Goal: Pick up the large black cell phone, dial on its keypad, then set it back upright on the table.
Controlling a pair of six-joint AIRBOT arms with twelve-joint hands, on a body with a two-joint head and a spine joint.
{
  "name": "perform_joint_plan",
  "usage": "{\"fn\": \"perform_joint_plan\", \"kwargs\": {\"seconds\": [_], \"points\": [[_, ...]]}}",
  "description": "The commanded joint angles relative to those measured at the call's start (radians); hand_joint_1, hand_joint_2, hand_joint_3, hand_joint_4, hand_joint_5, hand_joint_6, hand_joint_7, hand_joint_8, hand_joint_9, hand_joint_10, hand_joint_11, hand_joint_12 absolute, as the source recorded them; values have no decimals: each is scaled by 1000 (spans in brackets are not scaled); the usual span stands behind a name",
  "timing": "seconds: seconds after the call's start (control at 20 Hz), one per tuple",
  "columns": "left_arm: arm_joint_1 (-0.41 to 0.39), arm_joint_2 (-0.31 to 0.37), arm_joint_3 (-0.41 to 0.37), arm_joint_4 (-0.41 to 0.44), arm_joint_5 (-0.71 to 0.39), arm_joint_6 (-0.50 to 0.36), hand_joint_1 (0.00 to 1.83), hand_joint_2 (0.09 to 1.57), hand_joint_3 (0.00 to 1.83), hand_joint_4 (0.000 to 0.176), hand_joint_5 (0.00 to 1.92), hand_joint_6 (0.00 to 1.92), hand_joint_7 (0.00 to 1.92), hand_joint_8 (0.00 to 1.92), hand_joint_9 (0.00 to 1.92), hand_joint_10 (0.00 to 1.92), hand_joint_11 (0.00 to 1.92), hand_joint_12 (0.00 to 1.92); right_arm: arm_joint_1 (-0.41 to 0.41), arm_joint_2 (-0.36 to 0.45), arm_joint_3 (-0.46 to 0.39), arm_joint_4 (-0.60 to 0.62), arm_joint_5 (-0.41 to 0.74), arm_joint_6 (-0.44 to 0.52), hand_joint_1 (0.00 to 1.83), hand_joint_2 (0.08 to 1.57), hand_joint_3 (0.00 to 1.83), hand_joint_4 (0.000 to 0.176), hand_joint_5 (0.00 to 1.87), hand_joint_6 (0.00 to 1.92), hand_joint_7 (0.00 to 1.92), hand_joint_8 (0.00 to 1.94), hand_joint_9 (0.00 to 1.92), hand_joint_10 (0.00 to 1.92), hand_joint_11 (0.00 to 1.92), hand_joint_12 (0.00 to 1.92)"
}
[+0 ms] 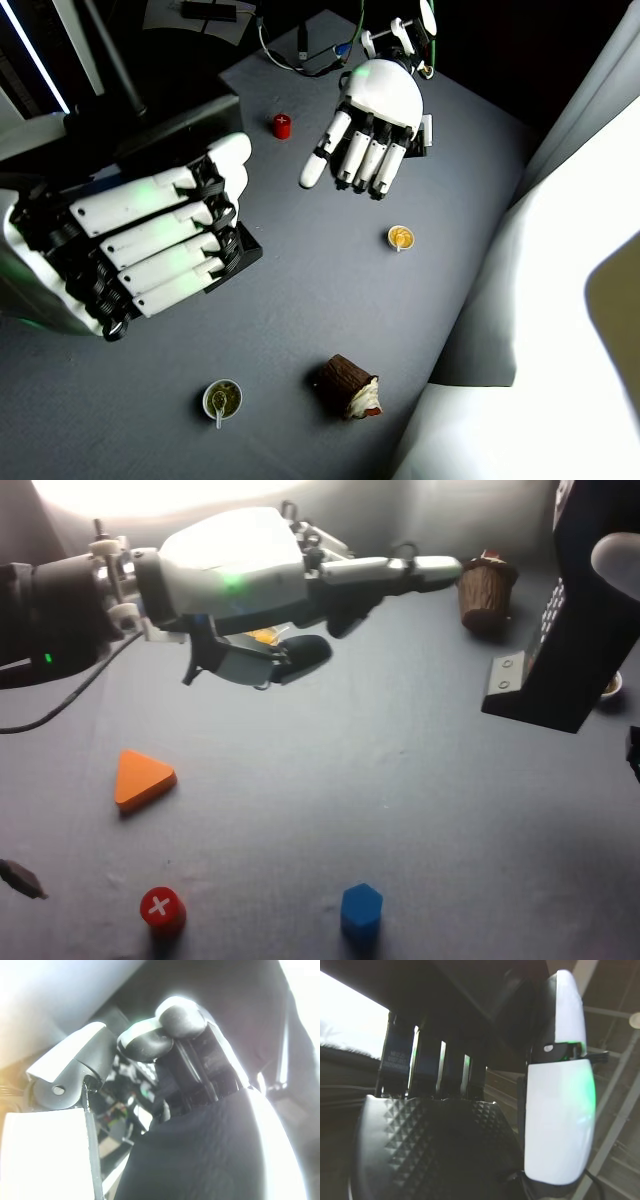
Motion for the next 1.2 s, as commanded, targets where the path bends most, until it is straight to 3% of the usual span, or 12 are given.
{"fn": "perform_joint_plan", "kwargs": {"seconds": [0.0,0.05,0.1,0.15,0.25,0.3,0.45,0.55,0.75,0.9,0.95,1.15], "points": [[-34,0,-18,-78,-58,8,1311,1009,622,132,0,0,647,1729,957,1921,636,1921,7,9,7,-10,152,19,1491,1080,1,0,1091,589,1037,769,947,1117,845,1580],[-38,0,-30,-78,-52,10,1312,1008,616,130,0,0,653,1718,952,1921,685,1921,8,9,9,-10,152,19,1408,1082,2,0,1084,647,1033,833,944,1235,860,1357],[-43,0,-46,-78,-45,13,1314,1006,614,130,0,0,656,1712,953,1921,666,1921,12,9,12,-10,152,19,1474,1089,0,0,1092,567,987,885,927,1169,846,1550],[-46,-1,-61,-78,-42,16,1315,1008,610,133,0,0,656,1712,955,1921,730,1921,19,9,15,-10,151,19,1486,1095,0,0,1089,548,964,924,899,1189,849,1589],[-49,-1,-95,-77,-34,22,1314,1011,620,129,0,0,646,1733,993,1921,750,1921,31,9,23,-10,150,20,1473,1092,1,0,1085,571,981,890,920,1189,845,1561],[-50,0,-110,-77,-29,23,1313,1014,634,134,0,0,634,1760,987,1921,639,1921,36,9,25,-10,146,20,1490,1088,0,0,1074,599,1005,833,938,1131,835,1603],[-55,0,-141,-76,-28,29,1315,1010,626,130,0,0,643,1741,991,1921,774,1921,43,9,25,-10,140,20,1474,1085,0,0,1077,595,1013,813,948,1156,860,1544],[-61,0,-155,-64,-26,28,1313,1026,605,126,0,0,632,1747,982,1921,752,1921,44,9,25,-11,137,20,1492,1071,0,0,1099,569,1040,739,988,1069,878,1550],[-61,-4,-151,-61,-8,36,1313,1015,630,140,0,0,635,1755,973,1921,716,1921,47,9,23,-11,130,20,1491,1086,1,0,1048,652,1002,808,957,1109,858,1582],[-53,-5,-139,-61,0,40,1314,1005,639,133,0,0,644,1745,976,1921,736,1921,51,9,19,-14,127,20,1490,1088,1,0,1072,620,990,831,941,1125,840,1597],[-45,-8,-131,-61,1,41,1313,1005,651,143,0,0,637,1763,997,1921,687,1921,52,9,17,-16,126,20,1491,1085,0,0,1093,578,999,827,951,1115,840,1593],[-36,-20,-113,-66,7,47,1315,1006,635,131,0,0,644,1742,997,1921,739,1921,53,9,13,-18,125,20,1489,1091,0,0,1066,617,985,859,934,1133,839,1605]]}}
